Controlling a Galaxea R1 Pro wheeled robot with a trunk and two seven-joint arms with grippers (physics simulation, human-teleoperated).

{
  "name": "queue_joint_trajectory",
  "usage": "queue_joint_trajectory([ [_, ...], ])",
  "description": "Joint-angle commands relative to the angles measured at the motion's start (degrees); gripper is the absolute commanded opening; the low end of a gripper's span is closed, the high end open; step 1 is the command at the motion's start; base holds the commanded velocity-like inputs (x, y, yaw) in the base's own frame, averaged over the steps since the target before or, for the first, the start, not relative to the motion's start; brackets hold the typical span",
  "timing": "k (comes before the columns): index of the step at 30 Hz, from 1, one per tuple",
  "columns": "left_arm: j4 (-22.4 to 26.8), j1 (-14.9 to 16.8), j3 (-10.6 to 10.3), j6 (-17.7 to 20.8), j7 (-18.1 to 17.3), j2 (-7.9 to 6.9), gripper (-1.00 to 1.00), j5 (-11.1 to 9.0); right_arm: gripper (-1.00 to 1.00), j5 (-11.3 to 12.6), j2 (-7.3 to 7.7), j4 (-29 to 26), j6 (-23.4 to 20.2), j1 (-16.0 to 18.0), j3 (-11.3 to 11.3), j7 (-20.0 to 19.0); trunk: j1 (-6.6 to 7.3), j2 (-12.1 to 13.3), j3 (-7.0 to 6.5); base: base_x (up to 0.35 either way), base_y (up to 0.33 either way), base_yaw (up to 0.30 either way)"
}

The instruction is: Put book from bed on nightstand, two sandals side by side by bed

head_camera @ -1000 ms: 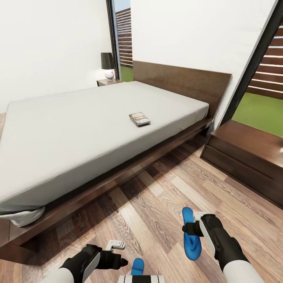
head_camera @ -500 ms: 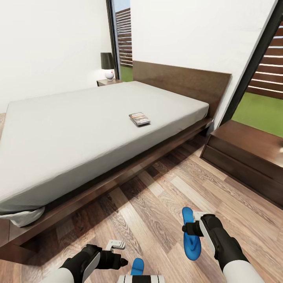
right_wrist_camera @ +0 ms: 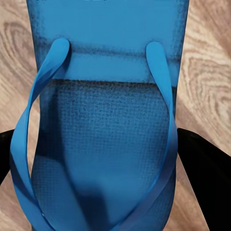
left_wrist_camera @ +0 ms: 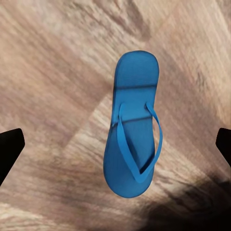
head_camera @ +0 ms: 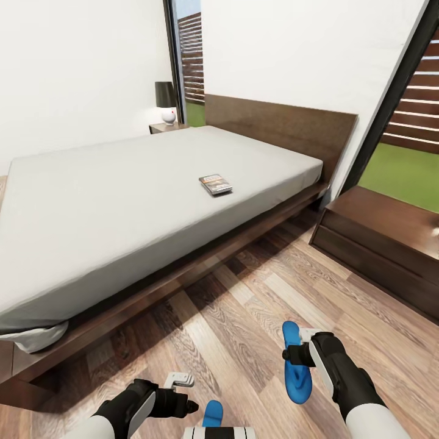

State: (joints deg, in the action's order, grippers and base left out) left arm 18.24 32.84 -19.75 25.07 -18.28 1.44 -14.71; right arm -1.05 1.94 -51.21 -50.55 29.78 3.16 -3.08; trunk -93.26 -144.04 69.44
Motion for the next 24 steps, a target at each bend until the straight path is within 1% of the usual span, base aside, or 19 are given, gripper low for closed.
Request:
queue_joint_trajectory([
  [1,0.06,0.03,-0.34,0.33,0.09,-0.04,1.0,-0.59,-1.0,-0.09,0.0,-0.06,-0.27,0.02,0.1,-0.26,0.01,-0.02,0.04,0.0,0.0,-0.015],
  [16,0.13,0.03,-0.3,0.33,0.09,-0.04,1.0,-0.59,-1.0,-0.09,0.0,-0.05,-0.25,0.02,0.06,-0.26,0.01,-0.02,0.04,0.0,0.0,-0.023],
  [24,0.13,0.03,-0.29,0.33,0.09,-0.04,1.0,-0.61,-1.0,-0.09,0.0,-0.05,-0.25,0.02,0.01,-0.26,0.01,-0.02,0.04,0.0,0.0,-0.086],
])
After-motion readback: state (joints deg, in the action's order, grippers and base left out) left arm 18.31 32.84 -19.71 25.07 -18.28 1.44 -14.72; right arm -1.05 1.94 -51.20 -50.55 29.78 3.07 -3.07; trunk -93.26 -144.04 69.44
